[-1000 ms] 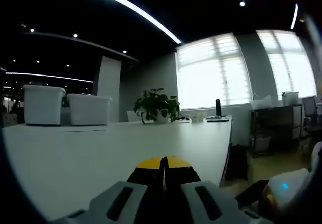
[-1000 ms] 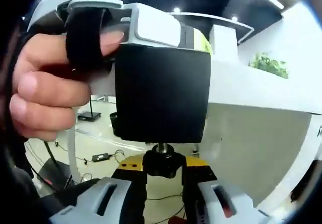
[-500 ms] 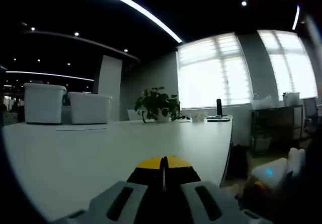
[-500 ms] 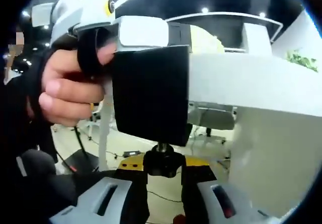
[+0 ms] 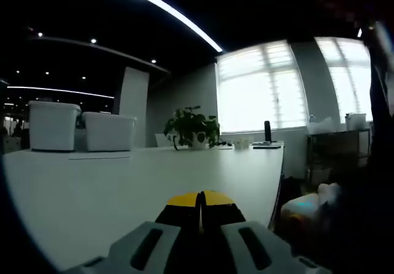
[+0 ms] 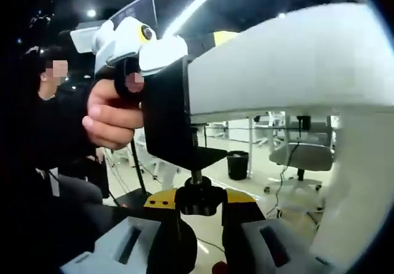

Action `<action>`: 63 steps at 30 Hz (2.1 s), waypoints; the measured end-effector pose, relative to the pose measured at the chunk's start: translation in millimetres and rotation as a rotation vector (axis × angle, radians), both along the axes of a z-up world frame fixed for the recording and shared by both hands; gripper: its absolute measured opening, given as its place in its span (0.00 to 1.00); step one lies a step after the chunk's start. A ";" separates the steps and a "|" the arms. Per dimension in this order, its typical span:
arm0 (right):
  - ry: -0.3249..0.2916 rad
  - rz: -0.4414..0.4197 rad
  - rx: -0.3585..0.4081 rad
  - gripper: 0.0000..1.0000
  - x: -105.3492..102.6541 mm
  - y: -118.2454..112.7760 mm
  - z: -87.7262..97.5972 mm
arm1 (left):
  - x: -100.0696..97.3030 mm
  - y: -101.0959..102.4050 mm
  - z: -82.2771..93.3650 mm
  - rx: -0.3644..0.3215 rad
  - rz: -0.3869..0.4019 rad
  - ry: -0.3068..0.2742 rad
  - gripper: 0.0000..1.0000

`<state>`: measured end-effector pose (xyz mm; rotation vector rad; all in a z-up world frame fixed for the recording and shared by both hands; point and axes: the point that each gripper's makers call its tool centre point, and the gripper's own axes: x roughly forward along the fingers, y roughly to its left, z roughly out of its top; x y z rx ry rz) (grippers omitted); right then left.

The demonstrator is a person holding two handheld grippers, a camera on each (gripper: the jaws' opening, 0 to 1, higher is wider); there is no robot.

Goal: Clamp the fixed fixture on the desktop, loosen the retaining clip, secure it to the edge of the desk, and tighten the retaining clip.

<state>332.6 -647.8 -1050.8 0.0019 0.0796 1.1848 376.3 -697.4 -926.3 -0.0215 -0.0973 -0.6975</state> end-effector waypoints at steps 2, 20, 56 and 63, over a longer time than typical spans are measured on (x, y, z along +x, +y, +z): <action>-0.002 0.008 0.012 0.23 0.7 0.7 0.1 | -0.1 0.1 0.8 0.001 0.002 -0.010 0.01; 0.134 -0.157 -0.048 0.31 -2.4 -18.0 -12.3 | 0.7 0.1 0.4 0.000 0.004 0.004 0.01; -0.022 -0.806 -0.119 0.25 4.7 -23.5 4.4 | -9.8 -1.6 2.6 0.001 -0.005 -0.003 0.01; -0.021 -0.486 -0.107 0.24 4.5 -13.9 3.1 | -6.5 0.0 1.4 0.000 -0.003 0.002 0.01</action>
